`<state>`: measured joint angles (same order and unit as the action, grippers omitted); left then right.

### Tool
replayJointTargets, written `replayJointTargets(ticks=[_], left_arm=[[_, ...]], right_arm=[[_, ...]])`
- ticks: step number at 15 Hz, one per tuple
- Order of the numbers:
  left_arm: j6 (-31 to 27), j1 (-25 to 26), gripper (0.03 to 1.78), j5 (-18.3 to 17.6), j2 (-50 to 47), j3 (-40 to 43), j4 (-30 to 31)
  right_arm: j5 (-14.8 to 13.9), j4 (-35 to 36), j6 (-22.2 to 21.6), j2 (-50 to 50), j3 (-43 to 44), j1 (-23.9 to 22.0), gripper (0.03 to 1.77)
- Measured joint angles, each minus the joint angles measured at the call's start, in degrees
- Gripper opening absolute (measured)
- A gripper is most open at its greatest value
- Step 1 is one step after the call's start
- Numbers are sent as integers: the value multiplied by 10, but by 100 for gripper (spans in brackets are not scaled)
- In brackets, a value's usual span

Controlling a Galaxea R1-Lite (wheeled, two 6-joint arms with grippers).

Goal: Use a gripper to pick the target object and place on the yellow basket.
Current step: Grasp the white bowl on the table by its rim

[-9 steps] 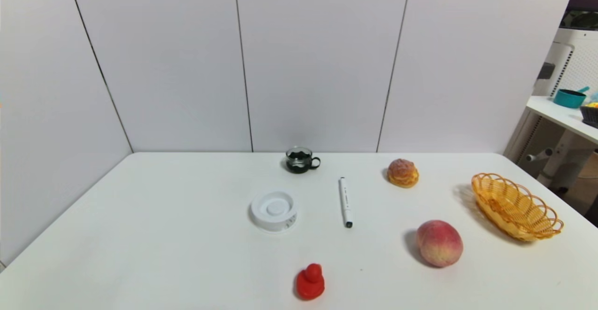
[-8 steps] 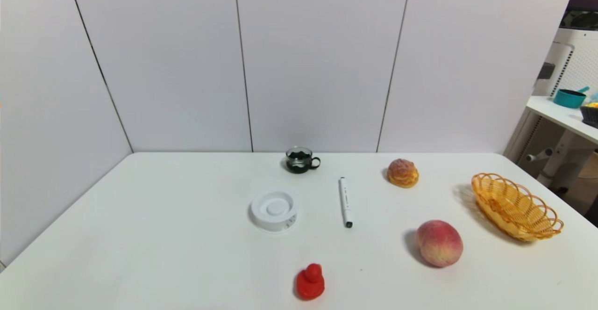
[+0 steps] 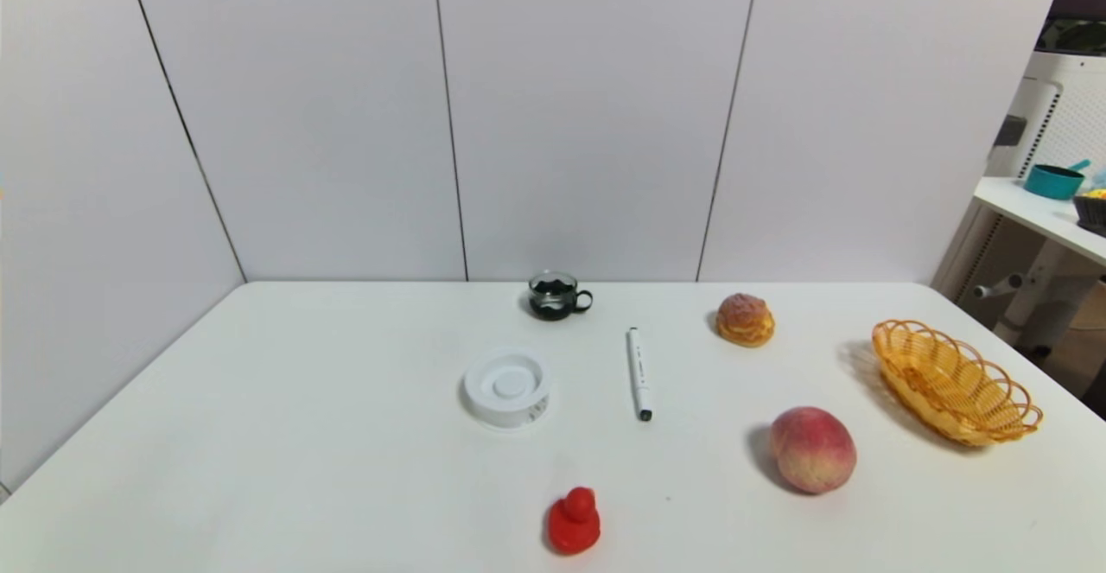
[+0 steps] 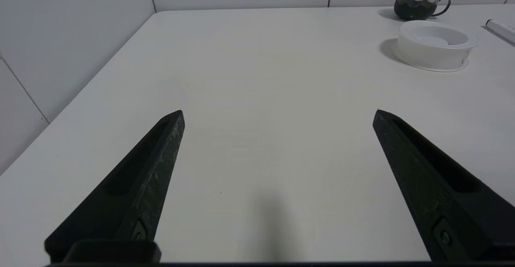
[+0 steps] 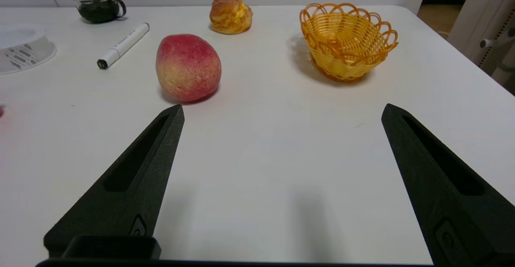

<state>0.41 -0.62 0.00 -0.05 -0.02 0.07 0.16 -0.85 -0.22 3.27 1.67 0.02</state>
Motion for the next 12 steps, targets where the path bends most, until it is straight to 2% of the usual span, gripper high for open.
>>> replayJointTargets(ticks=[3, 6, 8, 12], left_arm=[[0, 0, 169, 0, 0, 0, 0], [0, 0, 169, 0, 0, 0, 0], [0, 0, 169, 0, 0, 0, 0], [0, 0, 169, 0, 0, 0, 0]], right_arm=[[9, -1, 0, 61, 78, 7, 169], [15, 4, 4, 183, 223, 43, 169], [16, 5, 5, 276, 338, 84, 169], [19, 3, 5, 477, 593, 209, 169]])
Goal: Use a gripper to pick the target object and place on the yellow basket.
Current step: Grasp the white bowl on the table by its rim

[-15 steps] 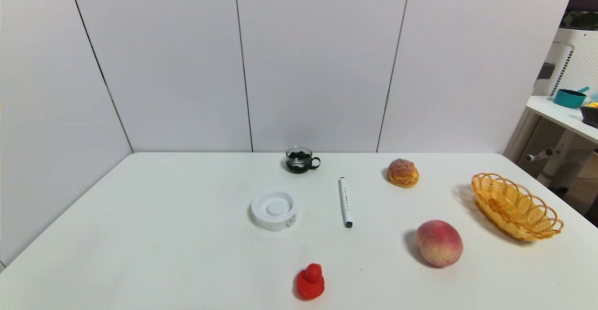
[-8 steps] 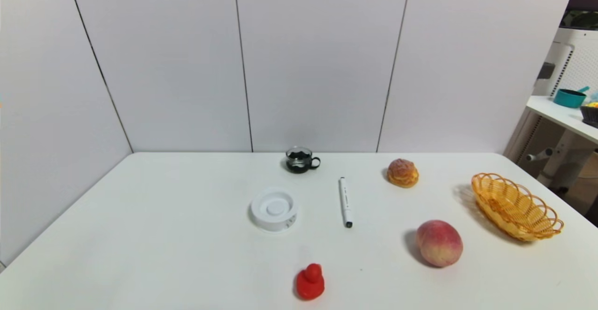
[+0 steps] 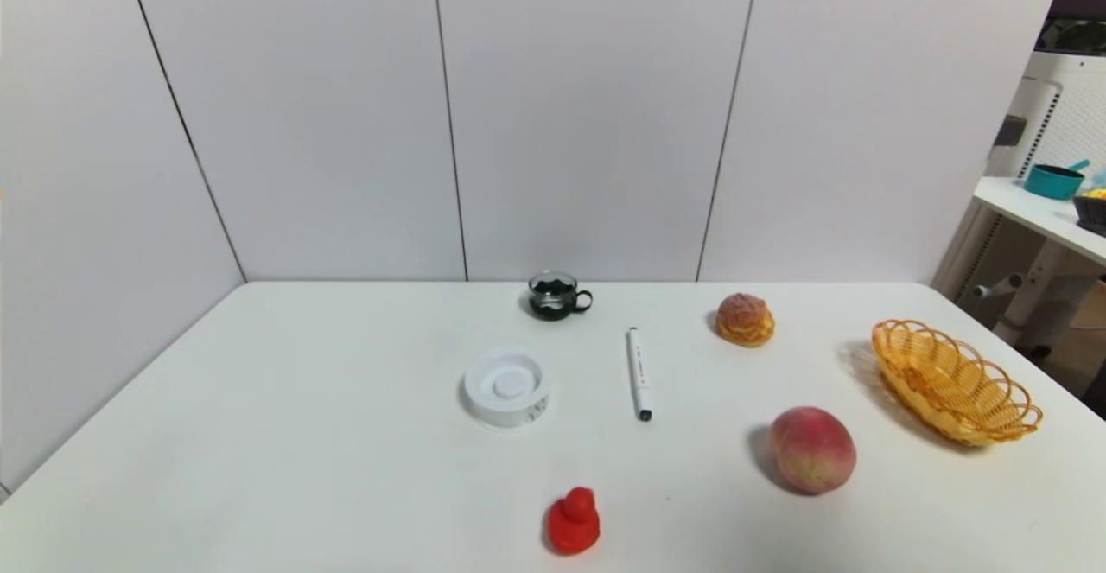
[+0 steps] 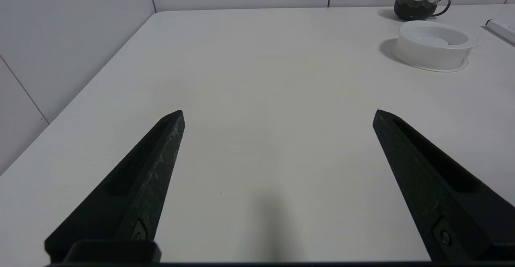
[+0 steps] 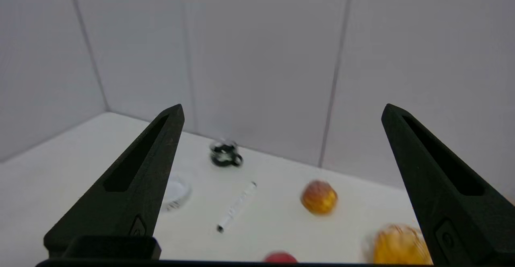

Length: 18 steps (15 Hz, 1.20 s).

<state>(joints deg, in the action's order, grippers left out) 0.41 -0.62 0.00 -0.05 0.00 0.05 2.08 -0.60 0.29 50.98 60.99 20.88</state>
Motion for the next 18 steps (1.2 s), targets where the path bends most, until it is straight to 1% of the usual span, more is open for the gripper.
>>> replayJointTargets(ticks=[2, 3, 4, 5, 6, 8, 9, 10, 11, 12, 13, 16, 18], left_arm=[[0, 0, 169, 0, 0, 0, 0], [0, 0, 169, 0, 0, 0, 0], [0, 0, 169, 0, 0, 0, 0], [0, 0, 169, 0, 0, 0, 0], [0, 0, 169, 0, 0, 0, 0], [0, 0, 169, 0, 0, 0, 0], [0, 0, 169, 0, 0, 0, 0], [0, 0, 169, 0, 0, 0, 0], [0, 0, 169, 0, 0, 0, 0], [0, 0, 169, 0, 0, 0, 0], [0, 0, 169, 0, 0, 0, 0], [0, 0, 169, 0, 0, 0, 0], [0, 0, 169, 0, 0, 0, 0]], right_arm=[[11, -1, 2, 98, 98, 56, 169], [22, -2, 7, 150, 143, 79, 169], [36, -2, 16, 194, 175, 95, 169], [60, 2, 34, 243, 206, 110, 169], [89, 5, 59, 289, 230, 120, 169], [130, 20, 103, 363, 263, 131, 169], [138, 24, 113, 396, 274, 136, 169], [140, 21, 111, 423, 279, 141, 169], [139, 15, 100, 448, 282, 145, 169], [131, 8, 83, 473, 283, 151, 169], [114, -1, 69, 494, 285, 156, 169], [44, -58, 7, 554, 304, 172, 169], [4, -114, -38, 593, 317, 182, 169]])
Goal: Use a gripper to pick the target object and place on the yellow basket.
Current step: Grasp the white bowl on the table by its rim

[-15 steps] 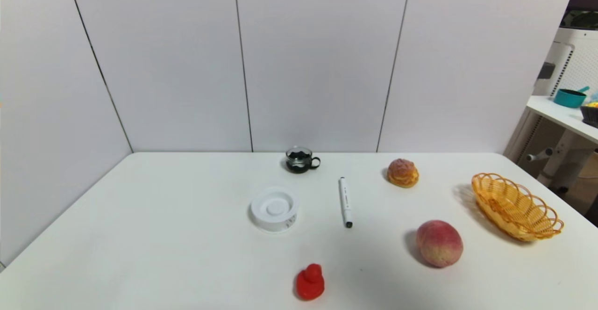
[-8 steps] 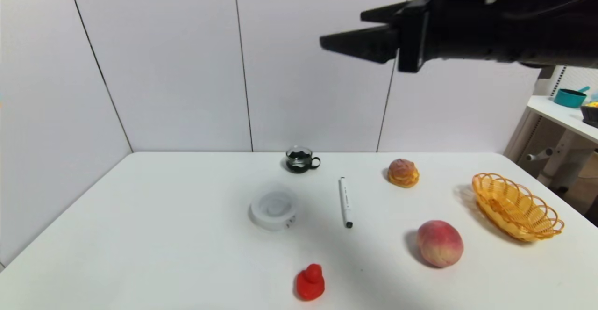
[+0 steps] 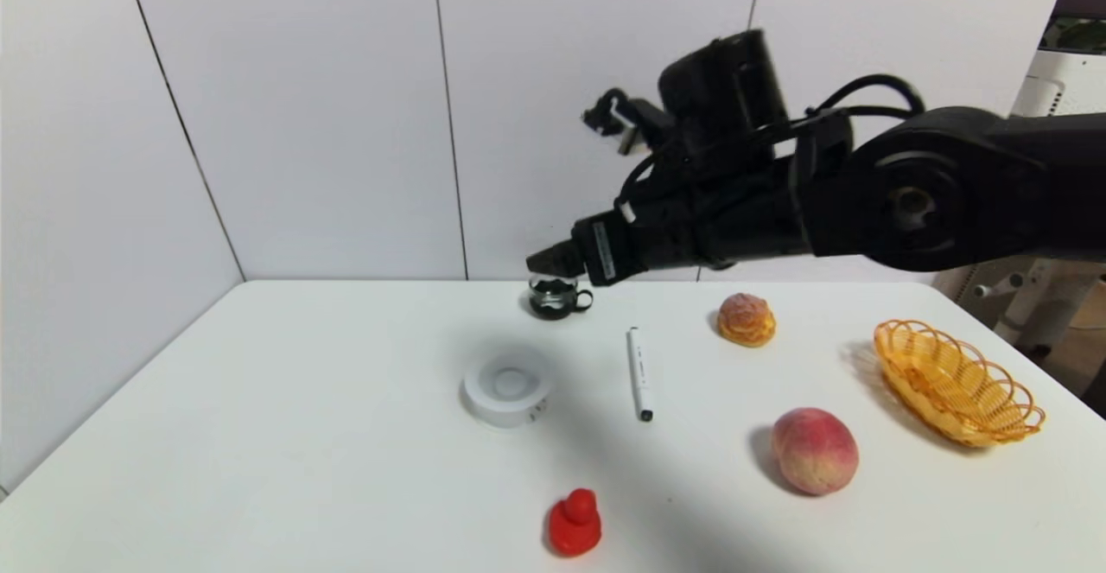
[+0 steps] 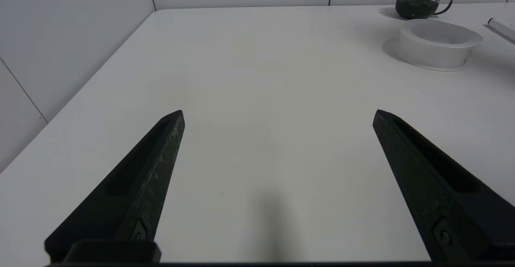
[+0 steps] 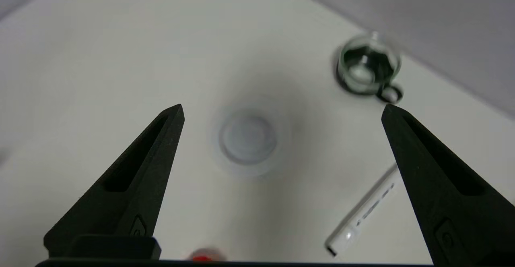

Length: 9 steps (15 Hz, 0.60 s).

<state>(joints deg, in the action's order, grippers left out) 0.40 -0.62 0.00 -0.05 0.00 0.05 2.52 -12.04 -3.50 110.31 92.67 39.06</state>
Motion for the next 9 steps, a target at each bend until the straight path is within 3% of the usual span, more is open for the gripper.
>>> replayJointTargets(ticks=[3, 9], left_arm=[[0, 0, 169, 0, 0, 0, 0], [0, 0, 169, 0, 0, 0, 0]], right_arm=[[-46, -53, -16, 43, 3, 4, 169], [-54, -49, -13, 111, 9, 4, 169]])
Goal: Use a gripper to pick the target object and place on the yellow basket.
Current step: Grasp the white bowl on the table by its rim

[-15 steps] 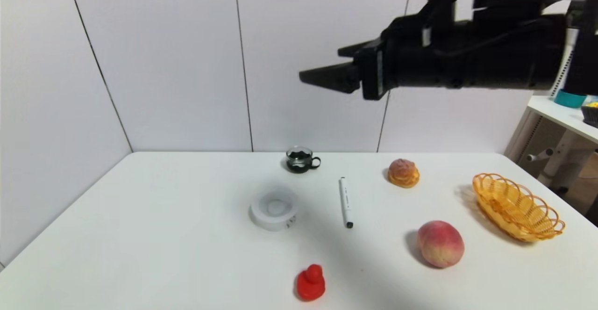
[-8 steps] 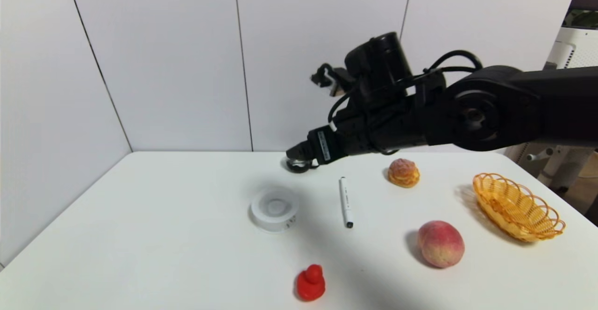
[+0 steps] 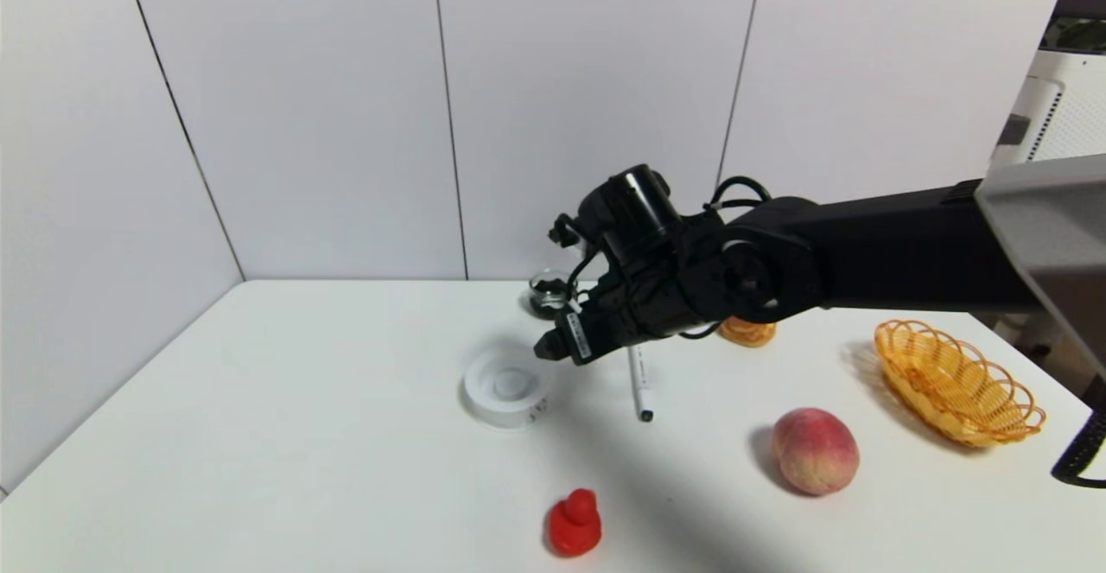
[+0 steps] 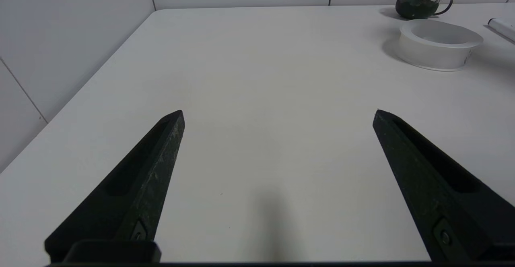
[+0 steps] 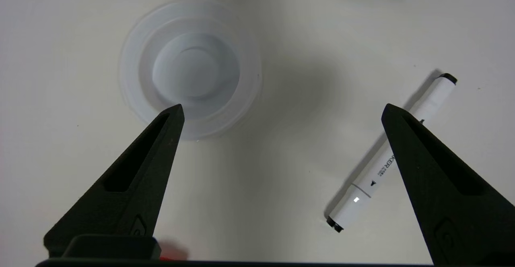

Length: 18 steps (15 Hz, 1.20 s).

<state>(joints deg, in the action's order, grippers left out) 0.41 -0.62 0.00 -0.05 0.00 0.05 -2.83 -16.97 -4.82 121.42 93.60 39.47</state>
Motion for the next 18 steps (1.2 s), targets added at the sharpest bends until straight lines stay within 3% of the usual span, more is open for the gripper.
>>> replayJointTargets(ticks=[18], left_arm=[[0, 0, 169, 0, 0, 0, 0]], right_arm=[[-3, 2, 2, 125, 91, -5, 169]])
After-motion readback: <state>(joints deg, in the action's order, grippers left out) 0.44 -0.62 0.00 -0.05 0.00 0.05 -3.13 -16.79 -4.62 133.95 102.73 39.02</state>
